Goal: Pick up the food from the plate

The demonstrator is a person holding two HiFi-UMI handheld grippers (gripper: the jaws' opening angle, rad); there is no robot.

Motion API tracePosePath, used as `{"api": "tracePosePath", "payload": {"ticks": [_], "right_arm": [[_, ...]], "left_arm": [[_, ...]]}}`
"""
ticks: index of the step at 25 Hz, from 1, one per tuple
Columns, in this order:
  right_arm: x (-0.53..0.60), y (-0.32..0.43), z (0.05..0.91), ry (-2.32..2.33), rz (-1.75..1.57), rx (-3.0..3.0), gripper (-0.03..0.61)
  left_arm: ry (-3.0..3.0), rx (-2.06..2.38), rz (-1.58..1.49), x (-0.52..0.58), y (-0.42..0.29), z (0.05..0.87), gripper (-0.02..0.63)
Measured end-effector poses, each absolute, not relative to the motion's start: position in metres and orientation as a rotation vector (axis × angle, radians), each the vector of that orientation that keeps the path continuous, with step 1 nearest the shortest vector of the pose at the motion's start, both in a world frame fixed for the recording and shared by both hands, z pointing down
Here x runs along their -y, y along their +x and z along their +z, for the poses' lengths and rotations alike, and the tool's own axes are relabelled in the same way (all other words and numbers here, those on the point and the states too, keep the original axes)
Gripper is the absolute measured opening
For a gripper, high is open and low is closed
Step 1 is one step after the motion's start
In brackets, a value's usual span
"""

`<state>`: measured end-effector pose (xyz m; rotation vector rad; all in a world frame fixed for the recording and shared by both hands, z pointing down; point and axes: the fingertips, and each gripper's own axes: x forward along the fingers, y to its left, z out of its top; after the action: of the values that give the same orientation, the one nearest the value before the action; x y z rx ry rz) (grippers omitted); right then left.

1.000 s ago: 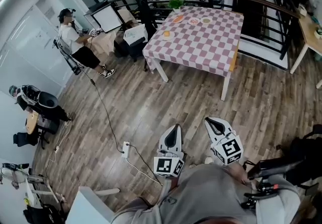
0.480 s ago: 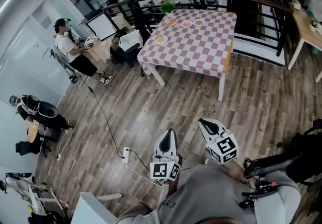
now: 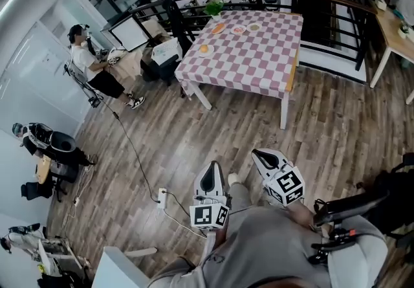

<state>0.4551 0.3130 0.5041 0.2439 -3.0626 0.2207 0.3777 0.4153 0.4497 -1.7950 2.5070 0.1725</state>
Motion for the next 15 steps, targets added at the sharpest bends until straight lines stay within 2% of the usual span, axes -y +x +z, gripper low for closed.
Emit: {"api": "tracePosePath", "payload": {"ticks": [8, 15], "right_arm": [[-0.288, 0.430, 0.510, 0.253, 0.227, 3.041, 0.017], [-0.252, 0.382, 0.509, 0.290, 0.213, 3.020, 0.017]], "left_arm": [[-1.777, -2.527, 0.161, -0.396, 0.348, 0.458, 0.009], [-1.794, -2.574, 0.162, -0.368, 0.293, 0.473, 0.009]]}}
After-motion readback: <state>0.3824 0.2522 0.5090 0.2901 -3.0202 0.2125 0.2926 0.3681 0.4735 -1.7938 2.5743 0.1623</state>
